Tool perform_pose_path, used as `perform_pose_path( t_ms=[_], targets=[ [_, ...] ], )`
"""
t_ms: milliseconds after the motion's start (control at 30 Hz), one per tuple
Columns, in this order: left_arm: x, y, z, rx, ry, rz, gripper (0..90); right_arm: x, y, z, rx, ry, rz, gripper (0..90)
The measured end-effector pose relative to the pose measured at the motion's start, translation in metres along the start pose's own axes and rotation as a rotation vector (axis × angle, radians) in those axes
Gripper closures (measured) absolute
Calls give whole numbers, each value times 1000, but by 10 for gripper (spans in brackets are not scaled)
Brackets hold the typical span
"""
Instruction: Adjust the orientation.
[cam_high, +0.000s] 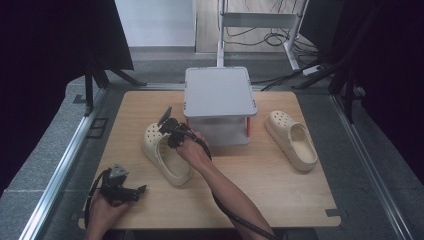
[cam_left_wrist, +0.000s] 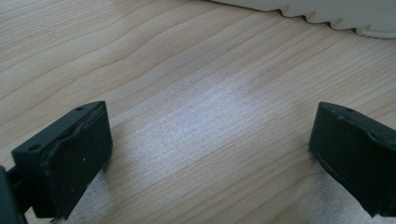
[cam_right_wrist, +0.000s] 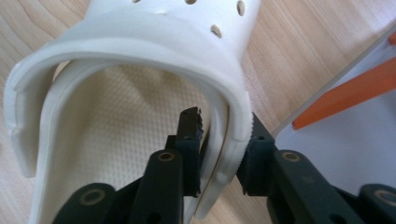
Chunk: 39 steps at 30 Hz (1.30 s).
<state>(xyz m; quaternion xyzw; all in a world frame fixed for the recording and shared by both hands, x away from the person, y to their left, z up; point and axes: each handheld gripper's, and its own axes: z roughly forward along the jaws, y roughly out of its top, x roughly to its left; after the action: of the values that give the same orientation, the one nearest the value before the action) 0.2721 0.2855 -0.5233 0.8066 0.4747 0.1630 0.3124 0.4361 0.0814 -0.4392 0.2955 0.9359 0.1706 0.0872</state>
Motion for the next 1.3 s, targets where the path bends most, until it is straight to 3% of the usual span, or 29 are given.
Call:
perform_pose_path(
  t_ms=[167,333,533,967,1300],
  targets=[
    [0,0,0,0,-1,-1,0,3,0,-8,-2,19,21,764],
    [0,0,0,0,-1,0,0,10,1,-26,-4,-4,-18,767],
    [0,0,0,0,-2,-1,0,11,-11,-51,-17,48,-33,768],
    [0,0,0,1,-1,1,0,15,-63,-95,-42,205,-55,767],
    [0,0,0,1,-2,-3,0,32,-115,-100,-60,267,-76,767]
  ],
)
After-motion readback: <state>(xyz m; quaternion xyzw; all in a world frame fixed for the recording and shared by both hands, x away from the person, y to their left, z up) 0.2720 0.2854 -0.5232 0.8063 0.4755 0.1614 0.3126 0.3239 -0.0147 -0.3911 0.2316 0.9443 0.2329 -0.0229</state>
